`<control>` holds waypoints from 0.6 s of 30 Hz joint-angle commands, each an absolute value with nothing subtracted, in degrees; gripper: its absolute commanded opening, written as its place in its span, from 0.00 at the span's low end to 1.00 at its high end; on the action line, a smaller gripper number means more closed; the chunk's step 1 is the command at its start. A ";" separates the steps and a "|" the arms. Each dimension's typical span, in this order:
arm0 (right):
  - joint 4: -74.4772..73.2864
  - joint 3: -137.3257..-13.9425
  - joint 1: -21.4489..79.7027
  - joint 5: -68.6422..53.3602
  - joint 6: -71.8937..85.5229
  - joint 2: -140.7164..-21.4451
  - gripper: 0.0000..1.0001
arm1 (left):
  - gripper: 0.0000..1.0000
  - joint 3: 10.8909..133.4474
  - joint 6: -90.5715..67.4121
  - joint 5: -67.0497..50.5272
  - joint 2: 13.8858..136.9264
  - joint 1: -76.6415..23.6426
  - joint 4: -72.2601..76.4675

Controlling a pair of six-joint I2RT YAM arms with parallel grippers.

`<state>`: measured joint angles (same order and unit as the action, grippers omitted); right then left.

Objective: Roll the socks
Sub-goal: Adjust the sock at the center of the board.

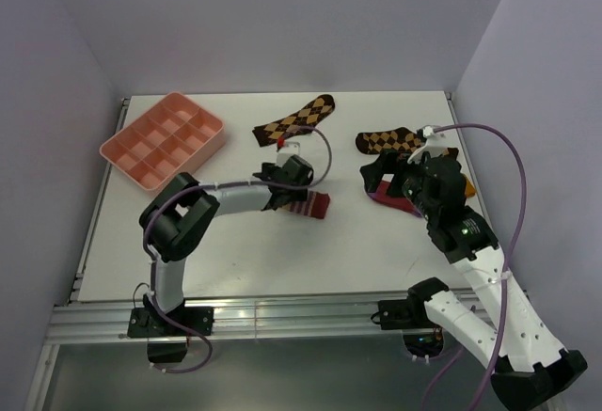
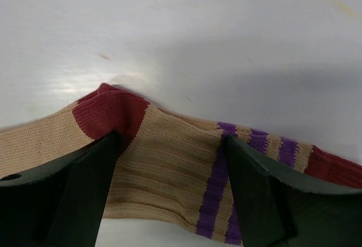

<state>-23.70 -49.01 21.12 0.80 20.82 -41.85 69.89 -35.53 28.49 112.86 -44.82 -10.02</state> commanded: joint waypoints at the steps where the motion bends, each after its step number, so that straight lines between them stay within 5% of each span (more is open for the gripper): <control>1: -23.82 -49.83 21.45 2.55 19.07 -40.34 1.00 | 0.83 62.50 -22.52 18.47 110.67 -52.45 -8.45; 8: -23.20 -49.83 21.45 1.85 18.37 -40.34 1.00 | 0.98 59.05 -18.36 25.12 97.75 -54.14 -4.56; 18: -22.59 -49.92 21.53 1.05 18.28 -39.73 1.00 | 0.93 64.25 -48.18 33.31 90.79 -50.28 -23.01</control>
